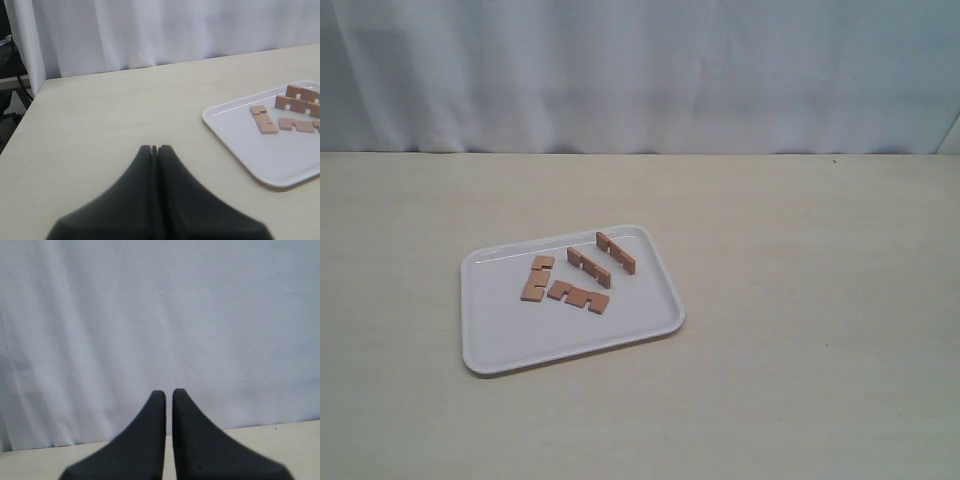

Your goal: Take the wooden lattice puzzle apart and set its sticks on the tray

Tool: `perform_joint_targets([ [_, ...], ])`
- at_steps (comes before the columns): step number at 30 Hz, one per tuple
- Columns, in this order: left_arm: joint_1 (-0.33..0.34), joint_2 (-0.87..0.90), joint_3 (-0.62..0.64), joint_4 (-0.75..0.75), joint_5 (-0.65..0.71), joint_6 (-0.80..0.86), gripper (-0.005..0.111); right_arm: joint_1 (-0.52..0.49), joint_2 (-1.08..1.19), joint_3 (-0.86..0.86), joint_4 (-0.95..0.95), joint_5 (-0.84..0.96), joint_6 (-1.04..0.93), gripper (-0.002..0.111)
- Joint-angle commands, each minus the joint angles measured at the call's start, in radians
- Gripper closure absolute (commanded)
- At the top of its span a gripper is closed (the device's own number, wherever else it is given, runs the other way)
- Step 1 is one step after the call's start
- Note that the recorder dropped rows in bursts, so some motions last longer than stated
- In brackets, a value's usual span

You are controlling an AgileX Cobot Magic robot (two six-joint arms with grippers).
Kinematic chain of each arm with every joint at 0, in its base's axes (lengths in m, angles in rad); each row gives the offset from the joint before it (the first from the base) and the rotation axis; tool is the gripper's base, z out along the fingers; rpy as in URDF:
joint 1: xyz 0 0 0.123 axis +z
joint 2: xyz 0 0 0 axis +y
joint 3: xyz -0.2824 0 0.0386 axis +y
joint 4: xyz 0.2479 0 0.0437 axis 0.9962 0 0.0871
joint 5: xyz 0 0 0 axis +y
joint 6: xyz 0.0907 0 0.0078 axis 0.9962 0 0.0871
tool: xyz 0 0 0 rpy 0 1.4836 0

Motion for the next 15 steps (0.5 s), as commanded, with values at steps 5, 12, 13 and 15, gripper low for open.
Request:
perform_joint_targets([
  [5,-0.004,-0.001,0.003,0.001,-0.012,0.000,0.107,0.000,-0.004,0.020,0.014,0.068,0.002,0.104],
  [12,-0.004,-0.001,0.003,0.001,-0.012,0.000,0.107,0.000,-0.004,0.164,0.016,-0.075,-0.088,0.104],
  [13,-0.004,-0.001,0.003,0.001,-0.012,0.000,0.107,0.000,-0.004,0.195,0.016,-0.100,-0.101,0.104],
  [15,-0.004,-0.001,0.003,0.001,-0.012,0.000,0.107,0.000,-0.004,0.250,0.016,-0.148,-0.139,0.104],
])
